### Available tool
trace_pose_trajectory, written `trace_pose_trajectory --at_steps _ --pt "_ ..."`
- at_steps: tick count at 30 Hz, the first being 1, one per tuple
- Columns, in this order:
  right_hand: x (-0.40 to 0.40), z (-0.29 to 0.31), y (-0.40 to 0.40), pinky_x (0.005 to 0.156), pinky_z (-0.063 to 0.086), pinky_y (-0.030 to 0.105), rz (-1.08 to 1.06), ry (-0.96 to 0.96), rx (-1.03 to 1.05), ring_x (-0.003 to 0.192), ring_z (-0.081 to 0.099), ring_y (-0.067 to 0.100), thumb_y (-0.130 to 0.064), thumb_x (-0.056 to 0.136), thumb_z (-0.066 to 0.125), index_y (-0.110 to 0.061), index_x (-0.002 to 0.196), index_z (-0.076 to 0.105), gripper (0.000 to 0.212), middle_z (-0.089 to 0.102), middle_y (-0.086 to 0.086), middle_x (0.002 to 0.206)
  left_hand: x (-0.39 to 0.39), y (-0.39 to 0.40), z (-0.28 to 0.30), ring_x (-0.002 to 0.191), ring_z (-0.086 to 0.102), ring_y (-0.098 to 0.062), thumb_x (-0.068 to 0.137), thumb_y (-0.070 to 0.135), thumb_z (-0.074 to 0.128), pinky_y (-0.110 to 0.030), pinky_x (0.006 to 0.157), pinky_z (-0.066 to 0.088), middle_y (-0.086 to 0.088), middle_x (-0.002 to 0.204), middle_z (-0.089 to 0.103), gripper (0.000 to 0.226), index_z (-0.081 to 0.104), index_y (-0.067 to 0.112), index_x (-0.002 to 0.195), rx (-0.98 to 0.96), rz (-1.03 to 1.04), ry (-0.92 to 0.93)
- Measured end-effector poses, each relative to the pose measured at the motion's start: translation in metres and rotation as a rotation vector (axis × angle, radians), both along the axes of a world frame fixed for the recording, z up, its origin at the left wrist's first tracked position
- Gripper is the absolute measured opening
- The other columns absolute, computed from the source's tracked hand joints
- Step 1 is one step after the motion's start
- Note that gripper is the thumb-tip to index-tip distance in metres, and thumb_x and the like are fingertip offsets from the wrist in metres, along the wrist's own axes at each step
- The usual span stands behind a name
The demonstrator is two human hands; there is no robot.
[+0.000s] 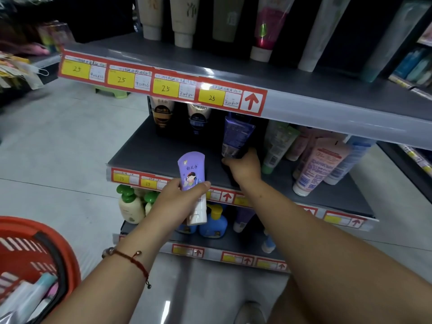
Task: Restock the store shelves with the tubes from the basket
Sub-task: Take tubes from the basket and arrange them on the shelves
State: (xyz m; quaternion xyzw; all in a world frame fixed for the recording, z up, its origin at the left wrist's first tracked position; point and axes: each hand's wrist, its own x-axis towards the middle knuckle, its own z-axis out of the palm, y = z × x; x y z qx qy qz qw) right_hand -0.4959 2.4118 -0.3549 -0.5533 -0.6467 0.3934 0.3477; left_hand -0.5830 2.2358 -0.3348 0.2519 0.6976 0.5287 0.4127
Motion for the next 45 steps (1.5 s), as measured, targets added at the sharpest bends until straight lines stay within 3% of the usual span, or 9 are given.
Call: trace_pose_trajectory --at_steps 6,8,12,16,21,27,31,35,45 --pt "0.039 0.022 -0.066 0.069 0.042 0.018 0.179 0.088 0.020 0.090 0.058 0.013 -0.019 0.093 0.057 -0.017 0.105 0.061 0.013 0.063 -0.002 0.097 0.019 -0.004 0.001 0.075 0.069 -0.025 0.082 0.037 0.076 -0.049 0.077 0.059 -0.010 0.087 0.075 0.024 0.067 0.018 0.093 -0.044 -0.077 -0.012" --pt "0.058 0.024 -0.092 0.074 0.044 0.021 0.351 0.045 -0.039 0.089 0.059 0.012 -0.017 0.096 0.050 -0.017 0.105 0.065 0.017 0.065 -0.004 0.097 0.027 -0.004 -0.002 0.077 0.070 -0.027 0.081 0.036 0.077 -0.049 0.080 0.059 -0.011 0.089 0.077 0.026 0.069 0.017 0.097 -0.065 -0.118 -0.023" --pt "0.093 0.009 -0.120 0.078 0.055 0.029 0.450 0.132 -0.609 0.098 0.065 0.024 -0.017 0.095 0.049 -0.008 0.123 0.064 0.033 0.069 0.012 0.114 0.050 -0.009 -0.015 0.073 0.067 -0.024 0.085 0.021 0.073 -0.033 0.068 0.056 -0.013 0.090 0.075 0.017 0.071 0.012 0.099 -0.142 -0.218 -0.060" --pt "0.134 -0.014 -0.119 0.104 0.048 0.040 0.540 0.278 -0.957 0.115 0.063 0.026 -0.014 0.094 0.056 -0.007 0.125 0.061 0.032 0.066 0.013 0.124 0.076 -0.018 -0.035 0.077 0.068 -0.026 0.086 0.020 0.072 -0.041 0.076 0.059 -0.016 0.094 0.075 0.025 0.071 0.006 0.106 -0.260 -0.299 -0.220" --pt "0.145 -0.051 -0.110 0.107 0.045 0.047 0.647 0.068 -0.965 0.124 0.059 0.030 0.007 0.086 0.060 -0.007 0.134 0.052 0.051 0.060 0.018 0.134 0.090 -0.020 -0.053 0.082 0.066 -0.026 0.086 0.025 0.073 -0.047 0.090 0.057 -0.011 0.088 0.072 0.032 0.070 0.005 0.112 -0.384 -0.369 -0.282" --pt "0.131 -0.095 -0.111 0.099 0.052 0.039 0.566 -0.208 -0.881 0.097 0.065 0.024 0.005 0.080 0.072 -0.008 0.107 0.065 0.031 0.067 0.013 0.103 0.079 -0.010 -0.062 0.096 0.060 -0.019 0.088 0.045 0.065 -0.033 0.078 0.049 -0.006 0.117 0.065 0.042 0.064 0.017 0.119 -0.443 -0.611 0.363" --pt "0.112 -0.138 -0.105 0.078 0.055 0.035 0.195 -0.179 -0.565 0.088 0.063 0.021 -0.003 0.074 0.078 -0.006 0.108 0.067 0.036 0.069 0.012 0.102 0.058 -0.011 -0.069 0.123 0.054 -0.023 0.089 0.048 0.063 -0.030 0.097 0.045 -0.007 0.144 0.052 0.064 0.049 0.015 0.143 -0.524 -0.739 0.630" --pt "0.102 -0.163 -0.091 0.075 0.042 0.026 -0.074 -0.172 -0.276 0.092 0.060 0.025 -0.005 0.081 0.071 -0.004 0.114 0.060 0.035 0.066 0.012 0.105 0.042 -0.014 -0.072 0.131 0.047 -0.024 0.093 0.050 0.056 -0.029 0.100 0.041 -0.007 0.149 0.044 0.065 0.043 0.015 0.146 -0.587 -0.814 0.656" --pt "0.078 -0.211 -0.054 0.082 0.047 0.030 -0.163 -0.250 -0.340 0.104 0.061 0.031 -0.010 0.081 0.072 -0.006 0.117 0.055 0.040 0.063 0.013 0.112 0.015 -0.027 -0.073 0.130 0.047 -0.016 0.093 0.055 0.054 -0.023 0.090 0.036 0.004 0.147 0.047 0.062 0.040 0.030 0.148 -0.594 -0.867 0.645"
